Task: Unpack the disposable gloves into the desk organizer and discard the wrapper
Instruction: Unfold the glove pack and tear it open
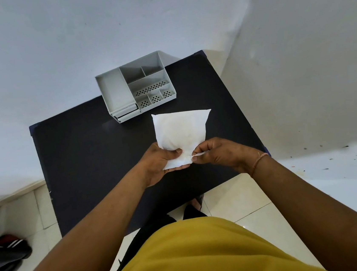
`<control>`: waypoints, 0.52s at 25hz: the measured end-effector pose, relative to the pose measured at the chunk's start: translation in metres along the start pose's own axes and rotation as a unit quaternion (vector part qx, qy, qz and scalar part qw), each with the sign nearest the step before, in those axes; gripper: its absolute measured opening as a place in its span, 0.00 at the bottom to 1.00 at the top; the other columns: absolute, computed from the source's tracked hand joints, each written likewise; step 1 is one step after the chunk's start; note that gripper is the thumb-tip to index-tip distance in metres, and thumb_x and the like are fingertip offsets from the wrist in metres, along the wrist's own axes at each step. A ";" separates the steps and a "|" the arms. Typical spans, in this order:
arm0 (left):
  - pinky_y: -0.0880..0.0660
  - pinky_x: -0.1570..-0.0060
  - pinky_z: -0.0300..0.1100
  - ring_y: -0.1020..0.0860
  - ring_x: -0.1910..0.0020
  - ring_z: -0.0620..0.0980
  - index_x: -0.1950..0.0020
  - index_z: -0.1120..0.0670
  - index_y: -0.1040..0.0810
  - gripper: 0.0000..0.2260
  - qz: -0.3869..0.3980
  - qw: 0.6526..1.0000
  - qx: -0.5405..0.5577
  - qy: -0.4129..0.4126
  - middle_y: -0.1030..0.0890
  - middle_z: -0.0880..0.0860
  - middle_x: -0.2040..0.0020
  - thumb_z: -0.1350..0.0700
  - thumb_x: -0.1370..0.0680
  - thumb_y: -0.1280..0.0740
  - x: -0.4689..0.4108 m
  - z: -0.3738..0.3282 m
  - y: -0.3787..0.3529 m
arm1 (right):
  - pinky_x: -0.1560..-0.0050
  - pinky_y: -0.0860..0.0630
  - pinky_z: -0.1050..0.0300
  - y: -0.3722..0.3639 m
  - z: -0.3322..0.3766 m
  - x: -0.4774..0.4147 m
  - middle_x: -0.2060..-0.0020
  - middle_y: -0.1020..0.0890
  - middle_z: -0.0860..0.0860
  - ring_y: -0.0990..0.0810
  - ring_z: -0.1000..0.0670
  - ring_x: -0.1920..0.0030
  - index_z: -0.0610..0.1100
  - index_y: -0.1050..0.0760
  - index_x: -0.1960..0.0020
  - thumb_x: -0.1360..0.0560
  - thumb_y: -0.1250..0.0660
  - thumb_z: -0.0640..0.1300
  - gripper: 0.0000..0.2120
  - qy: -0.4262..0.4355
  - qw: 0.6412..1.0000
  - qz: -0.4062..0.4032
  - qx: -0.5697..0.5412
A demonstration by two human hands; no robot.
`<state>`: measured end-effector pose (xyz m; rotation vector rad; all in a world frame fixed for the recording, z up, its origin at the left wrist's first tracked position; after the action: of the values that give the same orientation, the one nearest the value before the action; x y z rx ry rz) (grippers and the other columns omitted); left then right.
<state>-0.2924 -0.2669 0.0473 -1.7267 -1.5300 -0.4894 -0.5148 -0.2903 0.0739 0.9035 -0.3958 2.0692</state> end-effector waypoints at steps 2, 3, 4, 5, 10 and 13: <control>0.19 0.38 0.69 0.19 0.33 0.67 0.29 0.55 0.21 0.24 -0.010 1.000 -0.009 0.003 0.17 0.60 0.32 0.69 0.23 0.25 -0.003 -0.002 0.006 | 0.35 0.22 0.49 -0.005 0.003 -0.001 0.44 0.16 0.52 0.19 0.46 0.40 0.45 0.14 0.46 0.24 0.25 0.44 0.07 0.001 1.000 -0.006 -0.002; 0.18 0.39 0.67 0.19 0.33 0.66 0.28 0.55 0.21 0.25 -0.012 1.000 -0.020 0.003 0.17 0.60 0.32 0.69 0.24 0.24 -0.004 -0.003 0.009 | 0.36 0.22 0.50 -0.009 0.006 -0.002 0.45 0.16 0.52 0.20 0.47 0.40 0.46 0.14 0.48 0.25 0.25 0.44 0.06 0.001 1.000 -0.011 -0.005; 0.17 0.40 0.66 0.19 0.34 0.65 0.29 0.55 0.20 0.26 -0.014 0.999 -0.031 0.004 0.17 0.60 0.33 0.69 0.26 0.23 -0.005 -0.005 0.011 | 0.37 0.22 0.52 -0.014 0.008 -0.003 0.45 0.16 0.52 0.20 0.47 0.40 0.46 0.13 0.49 0.25 0.24 0.44 0.05 -0.001 1.000 -0.021 -0.012; 0.16 0.41 0.65 0.18 0.34 0.65 0.29 0.55 0.20 0.27 -0.025 0.999 -0.044 0.004 0.17 0.59 0.33 0.69 0.27 0.22 -0.005 -0.006 0.013 | 0.40 0.22 0.54 -0.020 0.010 -0.004 0.45 0.16 0.52 0.21 0.48 0.41 0.46 0.13 0.50 0.25 0.24 0.45 0.05 -0.005 0.999 -0.037 -0.026; 0.16 0.42 0.67 0.17 0.35 0.64 0.31 0.56 0.20 0.26 -0.078 0.996 -0.032 0.030 0.15 0.58 0.35 0.68 0.28 0.20 -0.009 -0.007 0.025 | 0.40 0.27 0.50 -0.051 0.012 -0.007 0.48 0.18 0.55 0.25 0.53 0.47 0.43 0.14 0.46 0.26 0.24 0.43 0.09 -0.065 0.981 -0.108 -0.148; 0.16 0.41 0.66 0.17 0.36 0.64 0.32 0.55 0.19 0.23 -0.069 0.995 -0.052 0.043 0.15 0.58 0.35 0.67 0.26 0.21 -0.009 -0.007 0.033 | 0.34 0.26 0.45 -0.056 0.012 -0.006 0.46 0.16 0.52 0.24 0.47 0.39 0.45 0.13 0.48 0.26 0.24 0.43 0.07 -0.068 0.985 -0.081 -0.136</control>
<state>-0.2610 -0.2783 0.0359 -1.6628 -1.5923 -0.7161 -0.4623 -0.2657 0.0754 0.8828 -0.6404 1.7604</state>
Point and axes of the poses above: each hand's wrist, its own x-axis away from the middle knuckle, its own y-axis out of the back of the hand, z = x × y, the point moved 1 cm from there along -x, towards the middle knuckle
